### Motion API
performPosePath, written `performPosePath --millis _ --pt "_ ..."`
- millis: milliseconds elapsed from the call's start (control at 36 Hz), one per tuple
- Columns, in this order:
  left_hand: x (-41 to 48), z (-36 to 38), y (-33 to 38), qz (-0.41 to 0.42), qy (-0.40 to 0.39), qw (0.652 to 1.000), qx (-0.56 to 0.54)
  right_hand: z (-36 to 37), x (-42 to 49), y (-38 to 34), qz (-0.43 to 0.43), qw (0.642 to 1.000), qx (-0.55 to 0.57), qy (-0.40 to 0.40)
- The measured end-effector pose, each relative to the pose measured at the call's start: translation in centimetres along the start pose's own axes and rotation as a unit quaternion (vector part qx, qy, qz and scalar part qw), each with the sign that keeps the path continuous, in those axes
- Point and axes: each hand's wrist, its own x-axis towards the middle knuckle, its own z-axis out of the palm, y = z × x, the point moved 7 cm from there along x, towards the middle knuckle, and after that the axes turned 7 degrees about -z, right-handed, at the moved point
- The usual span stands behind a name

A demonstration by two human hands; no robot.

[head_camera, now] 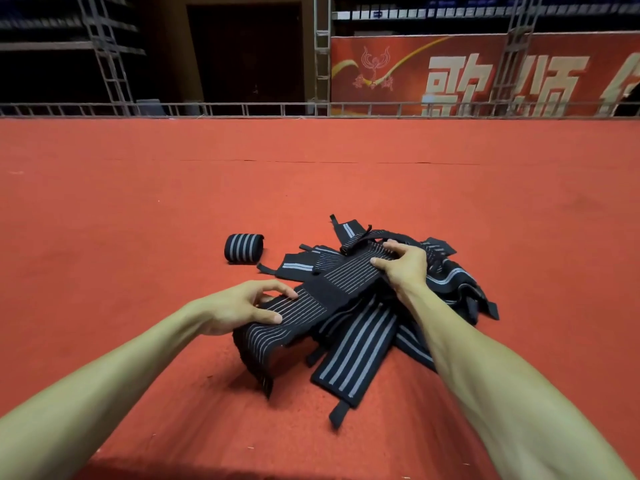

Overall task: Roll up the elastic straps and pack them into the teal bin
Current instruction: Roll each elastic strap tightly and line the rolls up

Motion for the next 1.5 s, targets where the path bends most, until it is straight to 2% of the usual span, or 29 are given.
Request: performPosePath --millis 83,167,278,333,500,667,806,917,1028,1083,1139,1194,1278,1389,1500 --pt "0.0 -0.2 0.4 0.008 0.006 0.999 0.031 -0.5 0.0 0.1 0.014 1.0 0.01 0.025" --pt "0.8 -0.4 0.3 -0.001 0.032 0.991 0.133 -0.1 0.0 0.9 0.027 0.999 0.01 0.013" --pt "3.5 0.6 0.0 -0.028 0.057 0.949 0.308 0.3 -0.4 1.6 0.014 1.0 0.016 0.009" --pt "5.2 1.5 1.1 -0.003 0.08 0.932 0.353 0.2 -0.5 1.9 0.012 1.0 0.024 0.006" --pt "10.6 4.4 6.3 0.068 0.137 0.964 0.218 0.0 -1.0 2.0 -0.001 0.999 0.031 -0.012" --pt "15.1 5.9 8.5 0.083 0.189 0.968 0.141 -0.8 -1.3 1.4 -0.02 0.998 0.045 -0.031" --pt "15.8 6.1 8.6 0.116 0.24 0.957 0.117 -1.4 -1.3 1.0 -0.041 0.997 0.042 -0.045" --pt "15.5 6.4 8.1 0.119 0.202 0.968 0.089 -1.3 -1.1 1.3 -0.042 0.997 0.032 -0.048" --pt "14.5 6.1 8.1 0.12 0.196 0.967 0.113 -0.6 -1.1 1.6 -0.035 0.997 0.002 -0.066" --pt "13.7 6.2 8.0 0.126 0.173 0.971 0.109 -0.7 -0.6 2.0 -0.01 0.998 -0.012 -0.067" --pt "13.0 5.8 7.7 0.126 0.155 0.975 0.101 -0.9 -0.2 2.3 0.031 0.997 0.023 -0.062" --pt "12.2 4.8 7.3 0.113 0.15 0.979 0.077 -0.7 -0.4 2.1 0.056 0.991 0.085 -0.088" --pt "11.2 3.7 7.0 0.097 0.133 0.986 0.018 0.1 -1.6 0.0 0.049 0.976 0.144 -0.158" --pt "10.0 3.1 8.5 0.121 0.157 0.98 -0.007 1.4 -4.0 -3.2 0.009 0.95 0.133 -0.282" --pt "9.2 3.2 9.8 0.134 0.173 0.976 -0.014 1.3 -5.2 -5.5 -0.005 0.94 0.194 -0.28"
